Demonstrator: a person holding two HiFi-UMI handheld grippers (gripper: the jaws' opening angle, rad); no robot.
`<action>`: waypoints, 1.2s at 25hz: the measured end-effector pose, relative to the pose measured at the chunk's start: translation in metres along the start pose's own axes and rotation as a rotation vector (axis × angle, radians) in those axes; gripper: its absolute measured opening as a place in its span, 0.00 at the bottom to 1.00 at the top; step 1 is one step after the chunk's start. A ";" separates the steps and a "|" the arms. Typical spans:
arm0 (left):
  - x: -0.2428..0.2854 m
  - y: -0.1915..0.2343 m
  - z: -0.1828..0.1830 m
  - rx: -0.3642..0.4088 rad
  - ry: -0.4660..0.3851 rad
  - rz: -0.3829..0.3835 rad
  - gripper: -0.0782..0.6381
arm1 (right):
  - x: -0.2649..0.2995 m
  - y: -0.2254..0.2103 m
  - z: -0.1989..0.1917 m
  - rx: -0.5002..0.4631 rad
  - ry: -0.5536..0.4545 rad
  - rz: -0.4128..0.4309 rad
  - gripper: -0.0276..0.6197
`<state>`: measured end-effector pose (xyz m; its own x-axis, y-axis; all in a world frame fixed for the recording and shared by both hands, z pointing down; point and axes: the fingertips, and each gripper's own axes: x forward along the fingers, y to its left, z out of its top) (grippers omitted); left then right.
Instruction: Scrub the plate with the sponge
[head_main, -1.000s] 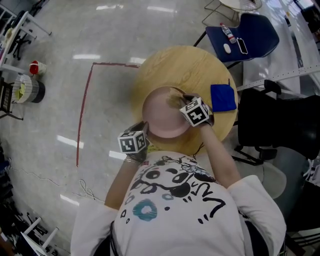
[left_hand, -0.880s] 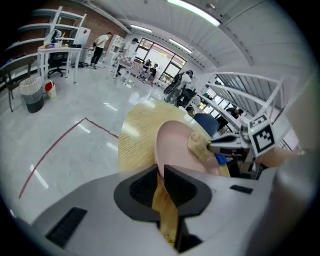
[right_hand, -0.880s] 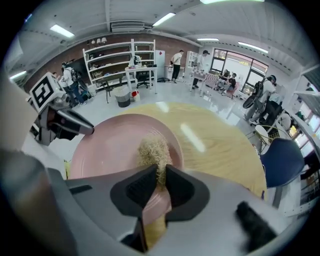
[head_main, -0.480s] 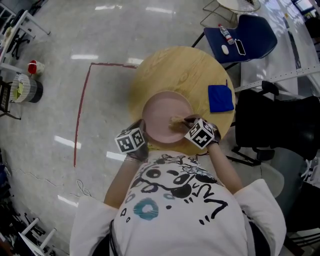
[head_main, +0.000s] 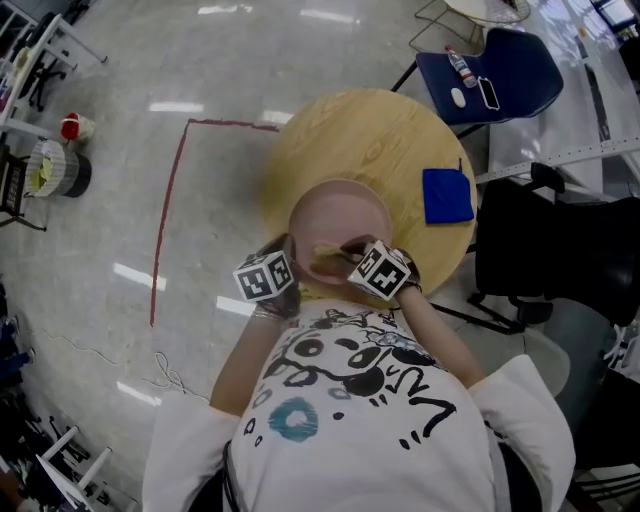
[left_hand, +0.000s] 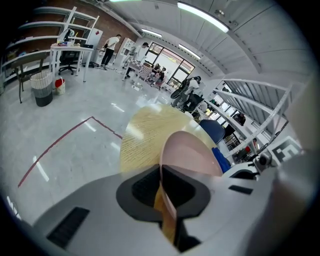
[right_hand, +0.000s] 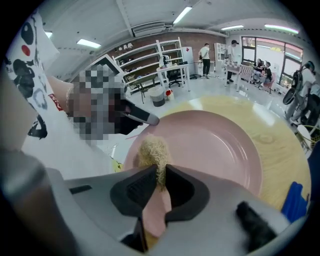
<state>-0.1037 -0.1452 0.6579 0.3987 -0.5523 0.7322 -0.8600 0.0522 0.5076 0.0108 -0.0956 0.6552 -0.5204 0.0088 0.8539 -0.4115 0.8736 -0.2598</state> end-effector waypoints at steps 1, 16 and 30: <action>0.001 0.000 -0.001 0.010 0.005 0.000 0.15 | 0.004 0.001 0.005 0.004 -0.008 0.006 0.14; 0.000 -0.003 -0.006 0.054 0.027 -0.013 0.15 | 0.000 -0.097 0.056 0.175 -0.154 -0.287 0.14; -0.002 -0.003 -0.009 0.038 0.014 -0.010 0.15 | -0.037 -0.088 -0.013 0.206 -0.050 -0.318 0.14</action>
<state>-0.0995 -0.1370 0.6589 0.4116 -0.5406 0.7337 -0.8673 0.0151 0.4976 0.0759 -0.1663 0.6518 -0.3764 -0.2752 0.8846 -0.6976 0.7125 -0.0752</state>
